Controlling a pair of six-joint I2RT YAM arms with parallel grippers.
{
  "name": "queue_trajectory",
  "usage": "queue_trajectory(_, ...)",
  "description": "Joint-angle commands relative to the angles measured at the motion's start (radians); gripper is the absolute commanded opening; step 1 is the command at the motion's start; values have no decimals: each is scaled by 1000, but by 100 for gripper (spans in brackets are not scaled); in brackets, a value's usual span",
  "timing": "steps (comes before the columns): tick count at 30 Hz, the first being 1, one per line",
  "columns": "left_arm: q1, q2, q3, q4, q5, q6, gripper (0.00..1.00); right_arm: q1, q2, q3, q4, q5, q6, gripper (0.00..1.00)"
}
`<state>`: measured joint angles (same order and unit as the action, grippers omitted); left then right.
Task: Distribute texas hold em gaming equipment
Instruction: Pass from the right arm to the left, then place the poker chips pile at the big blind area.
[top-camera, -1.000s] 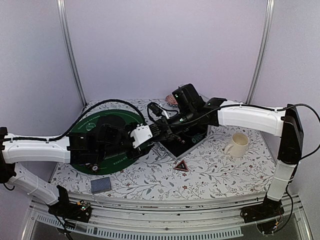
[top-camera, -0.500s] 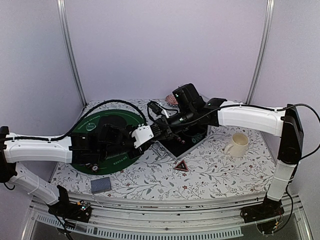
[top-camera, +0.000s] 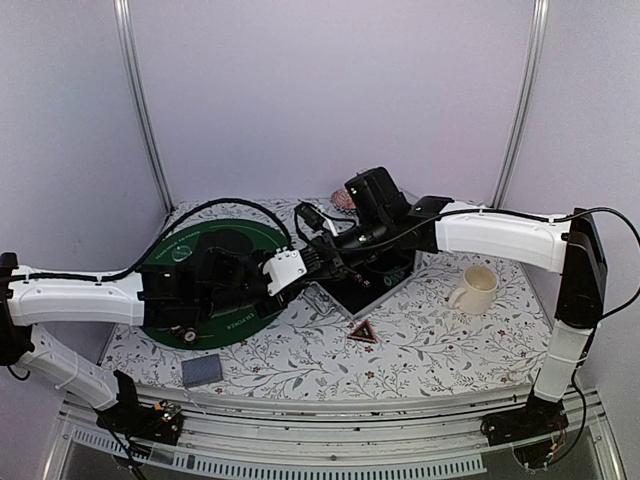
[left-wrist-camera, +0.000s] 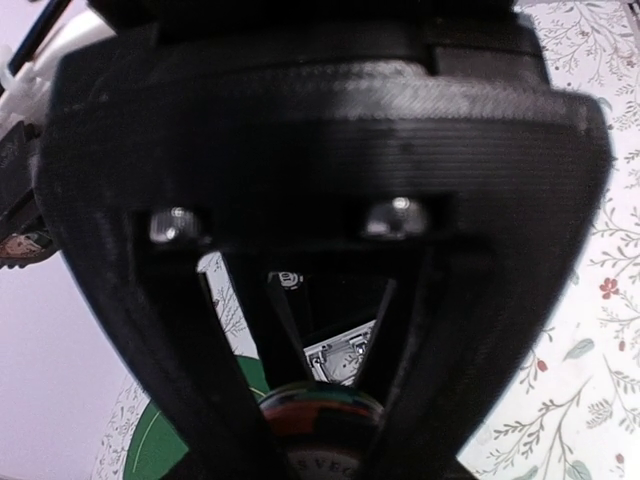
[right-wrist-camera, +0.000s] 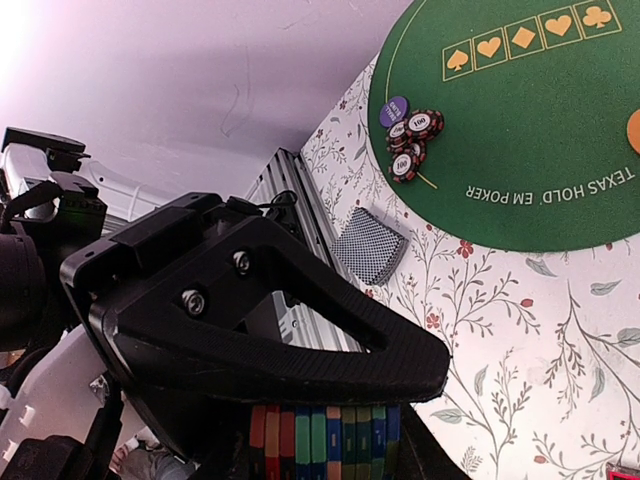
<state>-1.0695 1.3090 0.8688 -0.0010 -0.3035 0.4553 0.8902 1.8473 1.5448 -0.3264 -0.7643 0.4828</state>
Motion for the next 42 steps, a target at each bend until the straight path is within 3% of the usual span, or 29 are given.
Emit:
queue_trajectory(1, 20, -24, 21, -29, 44, -50, 0, -1, -9, -7, 19, 23, -6, 39)
queue_trajectory(6, 43, -30, 30, -101, 76, -99, 0, -11, -20, -18, 20, 31, -12, 50)
queue_trajectory(12, 73, -33, 27, -158, 106, -144, 0, -20, -22, -20, 18, 33, -19, 56)
queue_trajectory(20, 245, 22, 63, -208, 158, -307, 0, -71, -100, -107, 8, 164, -19, 60)
queue_trajectory(29, 457, 296, 216, -218, 113, -461, 0, -97, -201, -186, -73, 335, -65, 61)
queue_trajectory(42, 581, 708, 473, -188, 64, -469, 0, -97, -294, -249, -117, 393, -91, 61)
